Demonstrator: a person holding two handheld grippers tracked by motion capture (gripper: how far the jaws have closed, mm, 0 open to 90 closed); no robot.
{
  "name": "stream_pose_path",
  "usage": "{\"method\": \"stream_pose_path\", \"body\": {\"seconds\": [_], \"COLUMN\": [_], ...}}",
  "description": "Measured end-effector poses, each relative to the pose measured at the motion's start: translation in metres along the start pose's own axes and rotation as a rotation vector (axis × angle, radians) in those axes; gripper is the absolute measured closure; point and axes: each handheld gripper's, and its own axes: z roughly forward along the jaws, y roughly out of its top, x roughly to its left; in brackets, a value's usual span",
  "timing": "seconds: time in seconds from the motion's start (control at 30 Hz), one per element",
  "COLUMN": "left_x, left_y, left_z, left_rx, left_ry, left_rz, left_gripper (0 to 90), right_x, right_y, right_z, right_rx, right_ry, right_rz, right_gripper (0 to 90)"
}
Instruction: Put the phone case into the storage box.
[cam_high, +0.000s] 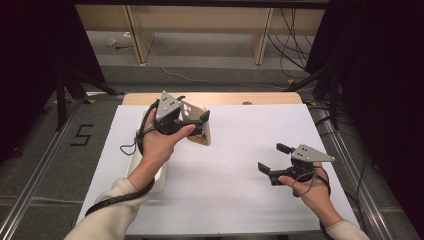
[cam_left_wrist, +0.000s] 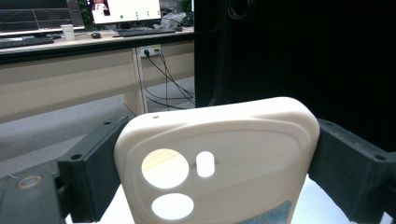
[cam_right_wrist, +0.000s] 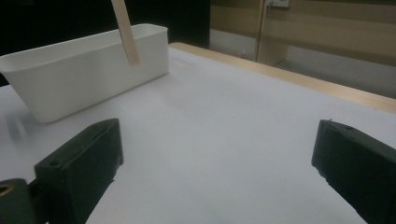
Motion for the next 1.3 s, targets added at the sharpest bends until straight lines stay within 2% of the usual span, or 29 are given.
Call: {"method": "stream_pose_path", "body": {"seconds": [0.53,1.3], "left_x": [0.009,0.022], "left_y": [0.006,0.009], "left_z": [-0.004,-0.009], "left_rx": [-0.007,-0.018], "left_ry": [0.02,0.05], "left_rz": [0.008,-0.004], "left_gripper": [10.3,10.3], "right_x": [0.0,-0.003], "right_y": [0.0,-0.004], "right_z": [-0.001,-0.007], "right_rx": [-0.005,-0.003], "right_ry": [-0.001,-0.009], "right_rz": [0.001,0.008], "right_gripper": [3.1,3.4]}}
